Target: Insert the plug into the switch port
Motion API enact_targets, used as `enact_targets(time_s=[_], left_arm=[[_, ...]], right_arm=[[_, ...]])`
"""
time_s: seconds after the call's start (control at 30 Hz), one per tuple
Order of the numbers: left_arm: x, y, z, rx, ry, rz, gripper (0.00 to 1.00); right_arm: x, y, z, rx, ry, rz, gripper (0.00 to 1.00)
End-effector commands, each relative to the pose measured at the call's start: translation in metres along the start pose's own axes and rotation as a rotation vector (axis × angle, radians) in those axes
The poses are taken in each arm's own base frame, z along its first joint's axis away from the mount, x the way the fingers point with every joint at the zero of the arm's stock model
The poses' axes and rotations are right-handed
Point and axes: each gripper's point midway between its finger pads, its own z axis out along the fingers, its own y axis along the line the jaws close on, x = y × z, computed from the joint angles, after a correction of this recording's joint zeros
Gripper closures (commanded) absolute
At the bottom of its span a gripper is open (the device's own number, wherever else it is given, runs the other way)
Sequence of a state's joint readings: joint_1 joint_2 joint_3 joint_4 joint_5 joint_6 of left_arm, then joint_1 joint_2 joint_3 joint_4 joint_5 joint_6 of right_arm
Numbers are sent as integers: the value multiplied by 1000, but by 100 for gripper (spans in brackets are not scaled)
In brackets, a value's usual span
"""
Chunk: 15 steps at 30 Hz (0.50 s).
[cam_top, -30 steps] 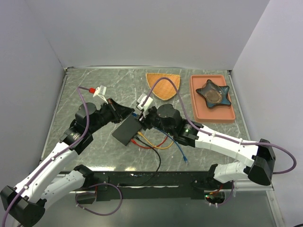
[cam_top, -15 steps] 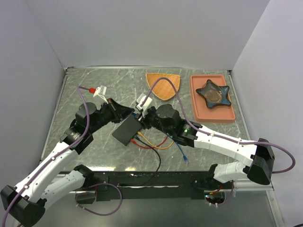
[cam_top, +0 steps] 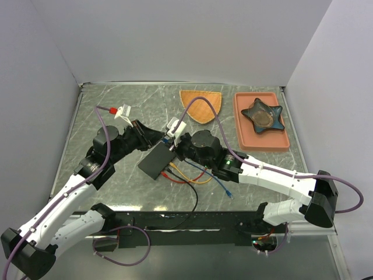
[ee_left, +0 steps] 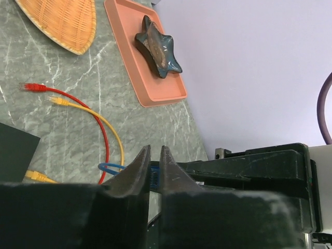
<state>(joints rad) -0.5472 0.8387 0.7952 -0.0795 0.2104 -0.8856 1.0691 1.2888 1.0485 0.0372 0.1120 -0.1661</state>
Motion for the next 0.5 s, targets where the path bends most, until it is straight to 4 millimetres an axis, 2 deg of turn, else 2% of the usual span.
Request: enact_targets(time_s=[0.0,0.03,0.13,0.2,0.23,0.47], left_arm=[[-9,-10,0,14,-12,14,56],[-11,-6,0,-6,-26,17,24],[-14,7,-1,-74,-45,30,4],[-17,13,-3,-113,-61,37,1],[-21,17,-4,-137,-80,43,4],[-24,33,-6,-208,-97,82,4]], right_arm=[[-36,-18,-8,74,-102,15,100],[-33,-18,-8,76,-96,10,100],[-24,-19,-9,84,-75,4,100],[-20,-20,-10,88,-69,7,100],[-14,-19,-11,88,-56,6,100],[16,-22,-15,117,2,9,100]])
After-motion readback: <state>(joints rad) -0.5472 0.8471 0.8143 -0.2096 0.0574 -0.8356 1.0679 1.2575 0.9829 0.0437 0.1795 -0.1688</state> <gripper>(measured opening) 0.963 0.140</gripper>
